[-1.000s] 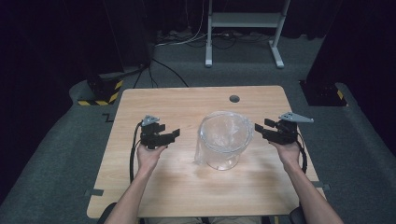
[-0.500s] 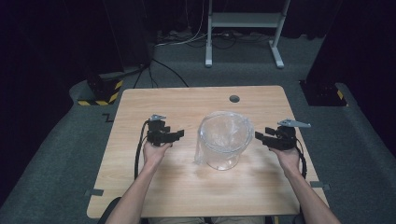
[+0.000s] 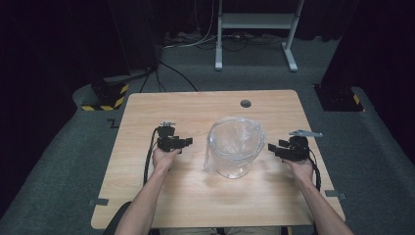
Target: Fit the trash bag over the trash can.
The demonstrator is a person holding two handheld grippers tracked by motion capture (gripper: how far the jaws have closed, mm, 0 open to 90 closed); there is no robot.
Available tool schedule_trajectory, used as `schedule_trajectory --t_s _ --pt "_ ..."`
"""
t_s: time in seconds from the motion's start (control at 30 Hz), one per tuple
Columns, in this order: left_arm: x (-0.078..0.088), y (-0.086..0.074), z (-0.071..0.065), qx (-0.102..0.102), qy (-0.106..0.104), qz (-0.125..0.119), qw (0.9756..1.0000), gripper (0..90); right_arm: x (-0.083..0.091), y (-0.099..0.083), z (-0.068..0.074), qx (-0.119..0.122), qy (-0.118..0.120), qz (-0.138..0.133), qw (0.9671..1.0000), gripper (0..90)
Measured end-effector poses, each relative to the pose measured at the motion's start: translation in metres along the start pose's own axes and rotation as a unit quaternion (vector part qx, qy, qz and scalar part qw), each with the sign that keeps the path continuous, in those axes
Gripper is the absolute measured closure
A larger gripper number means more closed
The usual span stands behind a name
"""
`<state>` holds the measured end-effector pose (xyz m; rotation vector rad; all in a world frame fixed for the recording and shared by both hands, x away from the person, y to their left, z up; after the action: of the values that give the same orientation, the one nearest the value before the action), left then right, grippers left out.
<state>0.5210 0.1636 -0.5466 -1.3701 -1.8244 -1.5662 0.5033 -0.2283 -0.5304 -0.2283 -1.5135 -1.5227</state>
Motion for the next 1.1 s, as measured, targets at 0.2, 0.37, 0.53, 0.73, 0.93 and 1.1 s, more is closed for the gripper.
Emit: schedule_trajectory --t_s 0.2,0.37,0.53,0.73,0.93,1.1 --pt "-0.005 -0.008 0.001 0.002 0.011 0.044 0.999 32.5 -0.008 -0.002 -0.004 -0.003 -0.003 0.014 0.9999 40.2" --pt "-0.005 -0.014 0.003 -0.014 0.03 0.052 0.9981 29.9 -0.019 0.001 -0.01 0.006 -0.02 0.038 0.9991 38.7" --pt "-0.001 -0.019 0.01 -0.022 0.045 0.033 0.9982 29.0 -0.025 0.002 -0.013 0.017 -0.031 0.046 0.9983 38.7" --pt "-0.002 -0.023 0.01 -0.051 0.073 0.018 0.9959 29.1 -0.031 -0.005 -0.026 0.017 -0.054 0.073 0.9958 38.2" --pt "-0.005 -0.023 0.009 -0.072 0.086 0.006 0.9937 28.9 -0.032 -0.006 -0.028 0.028 -0.067 0.069 0.995 37.6" --pt "-0.007 -0.026 0.008 -0.091 0.095 -0.006 0.9913 24.8 -0.037 -0.007 -0.022 0.057 -0.104 0.072 0.9904 34.7"
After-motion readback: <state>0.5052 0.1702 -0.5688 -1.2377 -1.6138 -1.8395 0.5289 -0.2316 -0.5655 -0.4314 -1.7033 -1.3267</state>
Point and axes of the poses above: each handheld gripper's, and its own axes: x roughly backward along the jaws, y roughly out of its top, z roughly to its left, the point moved 7 cm from there along -x, roughly forward along the jaws, and after that the axes turned 8 degrees about z, right-handed, at the moved point
